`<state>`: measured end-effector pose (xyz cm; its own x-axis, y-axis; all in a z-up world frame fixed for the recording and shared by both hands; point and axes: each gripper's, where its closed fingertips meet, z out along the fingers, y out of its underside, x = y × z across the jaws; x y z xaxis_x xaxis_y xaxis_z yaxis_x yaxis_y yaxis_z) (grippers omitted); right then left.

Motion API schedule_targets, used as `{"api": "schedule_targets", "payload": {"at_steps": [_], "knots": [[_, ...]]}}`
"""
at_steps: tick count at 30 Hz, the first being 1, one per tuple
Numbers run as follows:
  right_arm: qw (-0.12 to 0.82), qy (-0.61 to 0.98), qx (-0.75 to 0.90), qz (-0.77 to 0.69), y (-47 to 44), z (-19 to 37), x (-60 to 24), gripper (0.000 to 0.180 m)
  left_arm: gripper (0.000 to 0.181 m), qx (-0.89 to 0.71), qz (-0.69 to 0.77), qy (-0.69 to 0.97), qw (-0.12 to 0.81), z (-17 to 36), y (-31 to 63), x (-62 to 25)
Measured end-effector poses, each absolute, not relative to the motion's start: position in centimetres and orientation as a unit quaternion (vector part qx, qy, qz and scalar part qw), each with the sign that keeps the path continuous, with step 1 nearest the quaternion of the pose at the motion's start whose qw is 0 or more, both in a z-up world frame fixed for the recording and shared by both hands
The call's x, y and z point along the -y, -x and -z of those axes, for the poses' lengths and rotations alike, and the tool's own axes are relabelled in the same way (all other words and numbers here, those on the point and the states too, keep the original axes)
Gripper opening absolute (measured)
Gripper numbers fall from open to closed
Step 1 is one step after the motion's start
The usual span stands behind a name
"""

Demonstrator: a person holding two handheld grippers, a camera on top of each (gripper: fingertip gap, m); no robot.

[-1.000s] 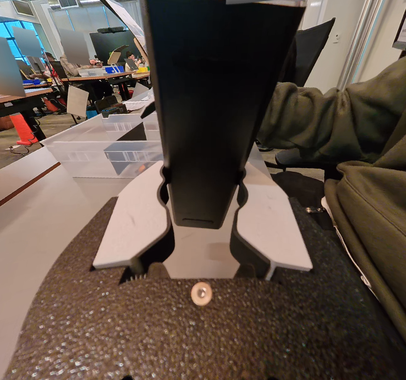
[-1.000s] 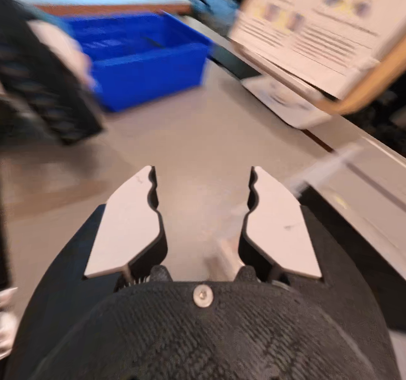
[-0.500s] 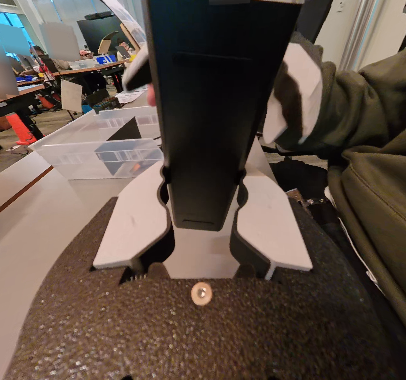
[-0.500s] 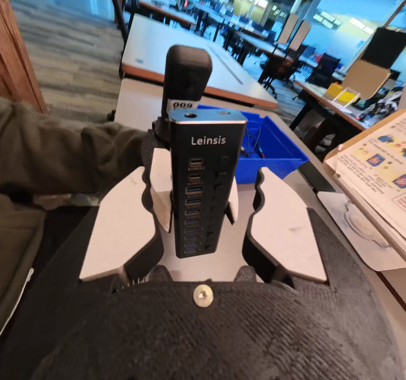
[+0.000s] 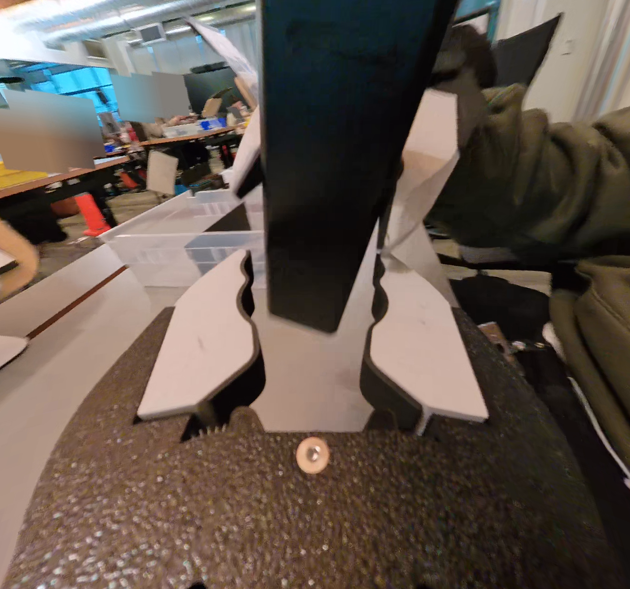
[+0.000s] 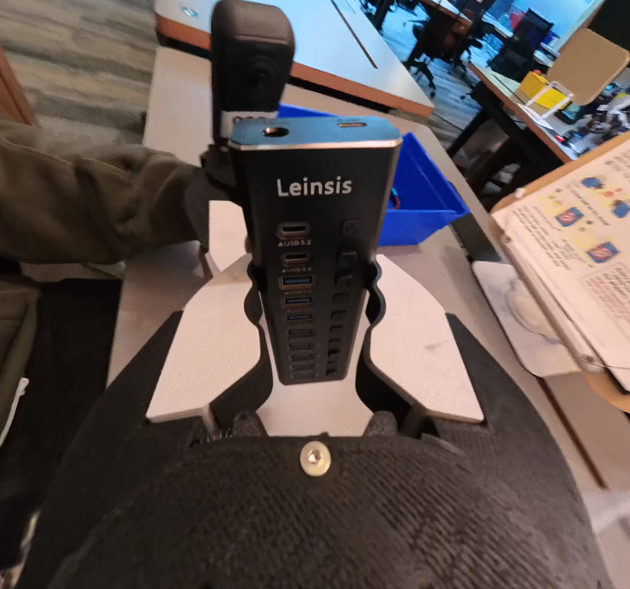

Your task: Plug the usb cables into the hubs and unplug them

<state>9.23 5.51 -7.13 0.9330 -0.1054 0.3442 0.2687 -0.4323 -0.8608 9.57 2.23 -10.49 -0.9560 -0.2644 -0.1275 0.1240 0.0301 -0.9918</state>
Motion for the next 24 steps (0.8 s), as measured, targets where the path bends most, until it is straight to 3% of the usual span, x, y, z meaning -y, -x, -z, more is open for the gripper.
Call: {"api": "schedule_targets", "payload": {"at_steps": [4,10,19,24], "knots": [[0.481,0.837,0.030,0.258,-13.2,4.5,-2.3,0.061,0.069,-0.705,0.684,0.089,0.167,10.9,-11.2,-3.4],[0.300,0.885,-0.009,0.357,-23.5,2.4,6.7,0.061,0.060,-0.704,0.685,0.100,0.161,11.3,-11.5,-4.2],[0.050,0.952,-0.039,0.300,-35.6,7.6,17.9,0.061,0.051,-0.697,0.695,0.106,0.143,11.2,-11.7,-4.9],[-0.010,0.971,-0.051,0.233,-38.8,12.6,19.6,0.061,0.049,-0.697,0.696,0.105,0.135,11.2,-11.7,-5.0]]}}
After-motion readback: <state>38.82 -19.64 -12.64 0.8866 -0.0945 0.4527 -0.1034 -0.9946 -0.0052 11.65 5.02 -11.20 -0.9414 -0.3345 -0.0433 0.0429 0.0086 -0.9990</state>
